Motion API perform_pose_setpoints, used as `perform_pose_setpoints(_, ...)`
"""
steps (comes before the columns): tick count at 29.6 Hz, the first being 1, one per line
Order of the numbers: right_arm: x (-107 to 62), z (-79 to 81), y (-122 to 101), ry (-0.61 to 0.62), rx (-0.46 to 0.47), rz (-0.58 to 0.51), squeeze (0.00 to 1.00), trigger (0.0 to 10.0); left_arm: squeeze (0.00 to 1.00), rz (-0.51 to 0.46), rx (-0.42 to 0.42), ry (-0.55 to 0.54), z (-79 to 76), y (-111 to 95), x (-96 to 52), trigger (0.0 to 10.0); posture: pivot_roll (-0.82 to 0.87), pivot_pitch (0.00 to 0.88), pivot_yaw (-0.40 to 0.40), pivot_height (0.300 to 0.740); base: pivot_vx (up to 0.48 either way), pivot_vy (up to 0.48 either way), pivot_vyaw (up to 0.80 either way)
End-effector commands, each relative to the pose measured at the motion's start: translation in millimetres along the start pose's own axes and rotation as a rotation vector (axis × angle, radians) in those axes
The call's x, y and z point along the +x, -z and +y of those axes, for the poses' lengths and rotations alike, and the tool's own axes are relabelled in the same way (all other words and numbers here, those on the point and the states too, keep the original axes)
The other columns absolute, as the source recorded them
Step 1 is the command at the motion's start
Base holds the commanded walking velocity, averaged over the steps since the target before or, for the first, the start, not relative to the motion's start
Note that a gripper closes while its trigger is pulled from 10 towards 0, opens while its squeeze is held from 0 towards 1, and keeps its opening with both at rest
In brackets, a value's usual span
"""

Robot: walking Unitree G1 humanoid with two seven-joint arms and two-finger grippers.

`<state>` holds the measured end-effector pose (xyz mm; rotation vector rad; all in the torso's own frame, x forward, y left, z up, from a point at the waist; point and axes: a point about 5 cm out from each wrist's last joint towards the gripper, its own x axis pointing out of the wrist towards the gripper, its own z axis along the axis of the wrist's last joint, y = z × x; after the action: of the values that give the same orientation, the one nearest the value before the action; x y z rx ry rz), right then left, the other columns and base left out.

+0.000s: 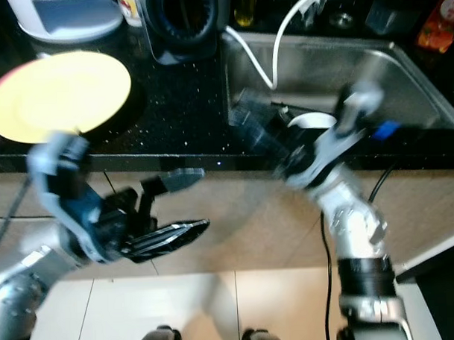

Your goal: Kitchen organization

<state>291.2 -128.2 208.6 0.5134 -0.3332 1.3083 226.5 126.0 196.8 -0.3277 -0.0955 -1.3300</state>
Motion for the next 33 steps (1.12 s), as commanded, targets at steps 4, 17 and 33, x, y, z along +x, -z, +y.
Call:
perform_pose_setpoints(4, -24.6, -2.1, 47.1, 0.070, 0.050, 0.311, 0.00, 10.0, 0.00, 0.106, -0.072, -0.127, 17.6, 39.5, -17.3, 10.0, 0.19, 0.059, -0.056, 0.740, 0.000, 0.000, 0.00)
perform_pose_setpoints(17, -116.8, -20.7, 149.9, 0.561, 0.108, 0.872, 0.00, 10.0, 0.00, 0.341, -0.244, -0.597, 60.7, 145.4, -69.2, 10.0, 0.18, 0.035, -0.073, 0.740, 0.000, 0.000, 0.00)
perform_pose_setpoints(33, -200.7, -4.5, 177.6, 1.246, 0.119, 1.006, 0.00, 10.0, 0.00, 0.540, -0.430, -1.081, 53.8, 212.1, -124.9, 10.0, 0.15, 0.000, -0.076, 0.740, 0.000, 0.000, 0.00)
